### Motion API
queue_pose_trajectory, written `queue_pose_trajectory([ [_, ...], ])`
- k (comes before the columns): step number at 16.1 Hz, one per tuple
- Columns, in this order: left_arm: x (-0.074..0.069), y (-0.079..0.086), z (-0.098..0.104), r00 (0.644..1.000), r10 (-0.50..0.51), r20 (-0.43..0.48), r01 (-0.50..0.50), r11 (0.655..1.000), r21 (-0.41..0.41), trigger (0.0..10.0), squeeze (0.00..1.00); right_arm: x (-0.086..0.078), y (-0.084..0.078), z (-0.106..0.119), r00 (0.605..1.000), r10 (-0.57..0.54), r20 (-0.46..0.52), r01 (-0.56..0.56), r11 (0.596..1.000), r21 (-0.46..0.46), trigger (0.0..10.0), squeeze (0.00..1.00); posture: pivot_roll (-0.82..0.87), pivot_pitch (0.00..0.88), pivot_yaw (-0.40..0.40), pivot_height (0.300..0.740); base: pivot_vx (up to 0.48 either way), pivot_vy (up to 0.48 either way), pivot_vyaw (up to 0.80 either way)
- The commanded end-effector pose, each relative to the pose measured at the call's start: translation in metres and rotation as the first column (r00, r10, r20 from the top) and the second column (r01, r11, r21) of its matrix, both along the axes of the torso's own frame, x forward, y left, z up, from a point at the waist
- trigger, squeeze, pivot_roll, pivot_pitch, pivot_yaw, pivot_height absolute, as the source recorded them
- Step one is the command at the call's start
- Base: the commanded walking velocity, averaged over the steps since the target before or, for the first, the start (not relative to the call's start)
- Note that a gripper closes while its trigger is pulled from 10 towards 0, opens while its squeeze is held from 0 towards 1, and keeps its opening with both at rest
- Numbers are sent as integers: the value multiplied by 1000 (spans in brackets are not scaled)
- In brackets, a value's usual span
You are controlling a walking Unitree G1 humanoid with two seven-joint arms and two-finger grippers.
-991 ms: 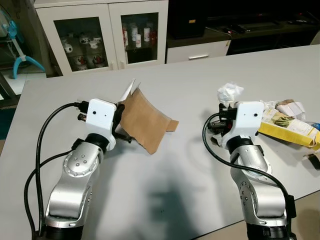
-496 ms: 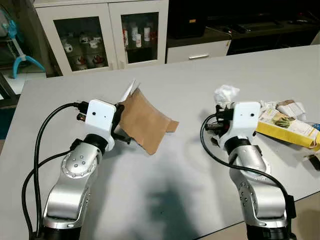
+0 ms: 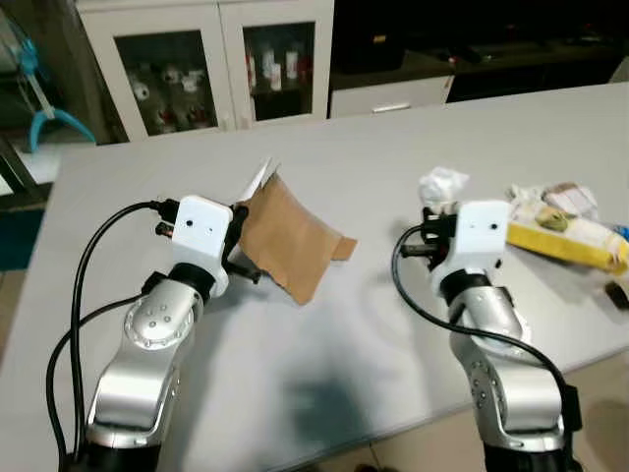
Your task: Picking trash to rubbish bin
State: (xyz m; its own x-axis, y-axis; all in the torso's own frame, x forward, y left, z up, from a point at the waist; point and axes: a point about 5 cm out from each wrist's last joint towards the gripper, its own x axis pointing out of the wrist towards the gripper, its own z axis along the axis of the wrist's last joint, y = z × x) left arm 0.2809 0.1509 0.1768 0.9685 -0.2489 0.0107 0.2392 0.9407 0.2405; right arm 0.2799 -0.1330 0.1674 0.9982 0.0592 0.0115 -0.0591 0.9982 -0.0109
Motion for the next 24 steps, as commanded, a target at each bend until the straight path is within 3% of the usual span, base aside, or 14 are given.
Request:
queue_pose_trajectory([
  [1, 2, -2, 1, 1000, -4, 3, 4, 1000, -1, 10000, 0, -1, -3, 2, 1000, -19, 5, 19, 1000, -4, 10000, 0, -53, 0, 17, 740, -255, 0, 0],
  [9, 0, -3, -2, 1000, -6, -6, 6, 1000, -3, 10000, 0, -4, -2, -5, 1000, -13, -28, 12, 1000, -15, 10000, 0, -42, 0, 11, 740, -192, 0, 0],
  [13, 3, 3, -12, 996, 51, -74, -57, 995, -79, 10000, 0, -3, -2, -8, 999, -7, -39, 6, 1000, -25, 10000, 0, -44, 0, 17, 740, 0, 0, 0],
  [20, -3, -2, -18, 995, 28, -99, -40, 993, -112, 10000, 0, -11, -7, -18, 995, -18, -98, 14, 999, -47, 10000, 0, -56, 0, -14, 740, 0, 0, -800],
  [24, -6, -2, -22, 995, 30, -98, -39, 995, -97, 10000, 0, -12, -12, -20, 994, -28, -107, 22, 998, -62, 10000, 0, -64, 0, -17, 740, 0, 0, -200],
])
